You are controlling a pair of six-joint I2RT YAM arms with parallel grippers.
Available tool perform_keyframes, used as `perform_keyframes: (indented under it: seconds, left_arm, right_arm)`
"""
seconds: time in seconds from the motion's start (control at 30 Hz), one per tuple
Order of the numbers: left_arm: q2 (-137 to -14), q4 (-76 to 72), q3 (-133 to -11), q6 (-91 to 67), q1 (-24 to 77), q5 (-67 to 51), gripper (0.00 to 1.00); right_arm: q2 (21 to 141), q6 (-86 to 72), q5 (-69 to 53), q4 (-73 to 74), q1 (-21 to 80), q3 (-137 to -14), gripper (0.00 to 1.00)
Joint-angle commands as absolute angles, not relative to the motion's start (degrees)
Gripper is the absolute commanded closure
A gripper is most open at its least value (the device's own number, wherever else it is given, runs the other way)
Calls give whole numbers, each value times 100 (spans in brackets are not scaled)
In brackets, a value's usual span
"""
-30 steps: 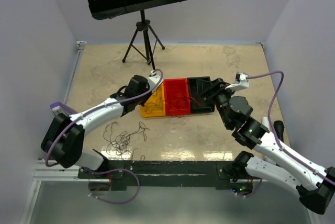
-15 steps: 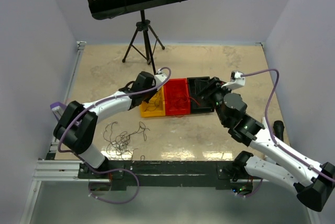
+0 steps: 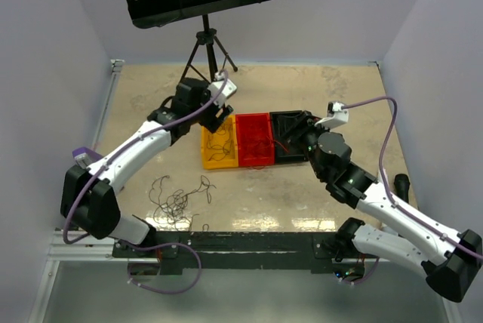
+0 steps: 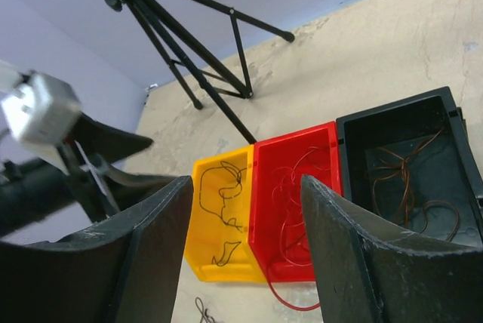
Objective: Untangle the cables
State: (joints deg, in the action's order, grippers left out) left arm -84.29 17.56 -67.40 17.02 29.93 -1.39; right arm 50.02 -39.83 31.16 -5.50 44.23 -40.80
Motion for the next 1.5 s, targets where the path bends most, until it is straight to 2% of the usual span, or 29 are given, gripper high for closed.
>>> perform_keyframes:
  seconds: [0.0, 0.23, 0.5, 0.73, 1.03, 1.3, 1.47]
  left_arm:
    - [-7920, 2442, -7154, 1871, 2383, -878, 19]
    - [-7050, 3049, -6461, 2680, 1803, -1213, 12]
    - [-6882, 3217, -6100, 2637, 1064, -1494, 10]
    - [-6750, 3401, -6003, 2768, 818, -1670, 10]
    - [-6776, 3498, -6003, 2962, 519, -1784, 10]
    - [-6864, 3410, -5933, 2865, 431, -1749, 10]
    - [-6768, 3401, -5889, 2962, 431, -1661, 10]
  right_arm:
    - [5237, -3875, 2498, -781, 4438, -4193, 36]
    - [6440, -4122, 2734, -1299, 6124, -3920, 31]
    - [8646, -3859, 2672, -1468, 7320, -4859, 27]
    - [9667, -3315, 2698, -1748, 7558, -5369, 27]
    - [10142, -1627, 2277, -2312, 7726, -5616, 28]
    - [10766, -1389, 1986, -2259, 7726, -6248, 29]
    - [11100, -1310, 1942, -2057, 7708, -6495, 34]
